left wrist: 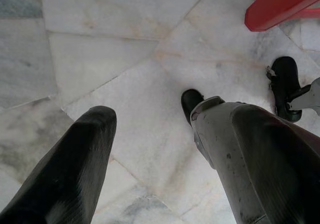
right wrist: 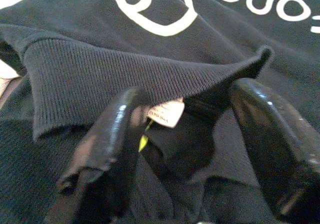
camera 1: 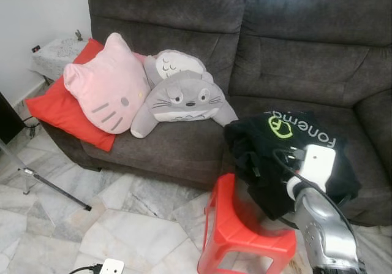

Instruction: Hang hanger

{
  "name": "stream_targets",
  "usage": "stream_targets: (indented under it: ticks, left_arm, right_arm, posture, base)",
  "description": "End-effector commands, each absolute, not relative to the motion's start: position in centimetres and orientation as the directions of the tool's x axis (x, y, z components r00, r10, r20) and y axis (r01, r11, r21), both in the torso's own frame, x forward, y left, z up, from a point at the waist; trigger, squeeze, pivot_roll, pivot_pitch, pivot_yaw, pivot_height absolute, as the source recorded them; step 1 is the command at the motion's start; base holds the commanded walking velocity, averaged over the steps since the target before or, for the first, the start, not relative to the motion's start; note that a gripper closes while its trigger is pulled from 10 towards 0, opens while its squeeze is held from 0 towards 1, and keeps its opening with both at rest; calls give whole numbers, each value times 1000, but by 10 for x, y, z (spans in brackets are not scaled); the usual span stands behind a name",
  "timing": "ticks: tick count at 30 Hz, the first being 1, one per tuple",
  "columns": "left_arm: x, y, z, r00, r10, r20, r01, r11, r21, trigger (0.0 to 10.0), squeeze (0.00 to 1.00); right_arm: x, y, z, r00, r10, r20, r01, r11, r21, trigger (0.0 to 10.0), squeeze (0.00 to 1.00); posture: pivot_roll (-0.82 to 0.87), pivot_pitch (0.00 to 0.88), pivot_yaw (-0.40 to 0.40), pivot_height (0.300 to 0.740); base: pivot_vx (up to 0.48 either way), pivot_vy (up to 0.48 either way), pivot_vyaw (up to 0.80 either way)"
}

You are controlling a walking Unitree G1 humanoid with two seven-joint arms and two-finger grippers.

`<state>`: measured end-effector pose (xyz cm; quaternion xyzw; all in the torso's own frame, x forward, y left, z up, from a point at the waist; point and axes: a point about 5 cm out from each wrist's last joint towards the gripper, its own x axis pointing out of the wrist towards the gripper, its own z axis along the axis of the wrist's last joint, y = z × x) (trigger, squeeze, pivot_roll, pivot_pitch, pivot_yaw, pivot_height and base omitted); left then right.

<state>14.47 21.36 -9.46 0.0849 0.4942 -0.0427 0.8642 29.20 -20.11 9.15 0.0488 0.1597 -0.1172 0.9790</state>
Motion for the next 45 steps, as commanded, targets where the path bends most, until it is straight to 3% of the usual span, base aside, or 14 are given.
stream_targets:
  ticks: [1,31,32,33,34,35,45]
  left_arm:
    - [137,216,-97,482,16,-876,160,982,106,10000,0]
    - [141,209,-97,484,4,-875,163,982,95,10000,0]
    - [141,209,-97,484,5,-875,163,982,95,10000,0]
    - [140,210,-97,484,5,-875,163,982,96,10000,0]
    - [140,210,-97,484,5,-875,163,982,96,10000,0]
    - [140,210,-97,484,5,-875,163,982,95,10000,0]
    - [138,210,-98,476,1,-879,165,982,90,10000,0]
  right_arm:
    - [294,-206,92,919,-232,-320,264,963,58,10000,1000]
    - [287,-207,88,886,-311,-345,344,938,37,10000,1000]
    - [287,-208,87,883,-315,-348,345,938,28,10000,976]
    - [288,-210,86,877,-326,-352,353,935,14,10000,718]
    - [289,-211,86,874,-334,-354,360,933,9,10000,75]
    - [289,-212,86,870,-342,-355,368,930,6,10000,0]
    - [285,-218,78,827,-392,-403,429,904,0,10000,0]
  posture:
    - [-185,0,3,740]
    - [-184,0,-2,740]
    - [-184,0,-2,740]
    - [-183,0,-2,740]
    - [-183,0,-2,740]
    - [-183,0,-2,740]
    - [-184,0,-2,740]
  base:
    - [0,0,0]
    - [0,0,0]
    - [0,0,0]
    - [0,0,0]
    - [0,0,0]
    - [0,0,0]
    - [0,0,0]
